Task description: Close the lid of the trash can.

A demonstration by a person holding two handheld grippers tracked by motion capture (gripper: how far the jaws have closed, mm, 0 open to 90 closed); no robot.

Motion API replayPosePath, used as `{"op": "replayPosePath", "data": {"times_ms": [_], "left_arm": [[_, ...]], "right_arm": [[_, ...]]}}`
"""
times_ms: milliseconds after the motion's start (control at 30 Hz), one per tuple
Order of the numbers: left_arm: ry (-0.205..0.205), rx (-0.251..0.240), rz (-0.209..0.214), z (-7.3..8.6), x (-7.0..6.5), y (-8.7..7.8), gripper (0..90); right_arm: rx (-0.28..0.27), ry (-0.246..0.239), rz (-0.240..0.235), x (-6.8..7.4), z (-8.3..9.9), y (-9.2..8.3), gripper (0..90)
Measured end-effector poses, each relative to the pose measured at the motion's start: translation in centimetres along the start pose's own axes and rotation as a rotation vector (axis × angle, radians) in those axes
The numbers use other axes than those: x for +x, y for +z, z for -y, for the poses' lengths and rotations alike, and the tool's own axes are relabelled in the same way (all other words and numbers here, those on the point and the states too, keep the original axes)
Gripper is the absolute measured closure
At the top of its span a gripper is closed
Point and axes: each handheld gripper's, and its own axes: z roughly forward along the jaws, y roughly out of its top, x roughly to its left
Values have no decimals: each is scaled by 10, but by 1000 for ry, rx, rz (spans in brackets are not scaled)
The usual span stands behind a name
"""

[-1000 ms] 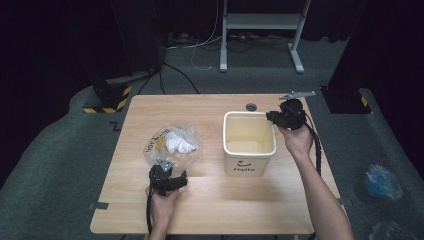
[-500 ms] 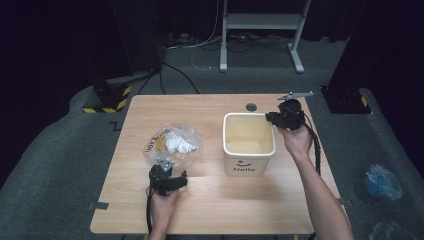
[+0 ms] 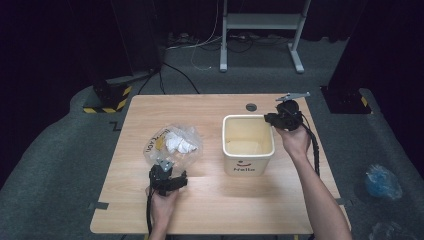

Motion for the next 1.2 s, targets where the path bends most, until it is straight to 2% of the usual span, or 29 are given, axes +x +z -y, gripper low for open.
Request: {"op": "replayPosePath", "data": {"times_ms": [367, 533, 767, 1200], "left_arm": [[0, 0, 0, 0, 0, 0, 166], [0, 0, -1, 0, 0, 0, 165], [0, 0, -1, 0, 0, 0, 165], [0, 0, -1, 0, 0, 0, 165]], "right_arm": [[-18, 23, -19, -4, 7, 2, 769], [-21, 24, -39, -3, 8, 2, 681], [-24, -4, -43, 1, 8, 4, 562], [-27, -2, -48, 5, 8, 9, 440]]}}
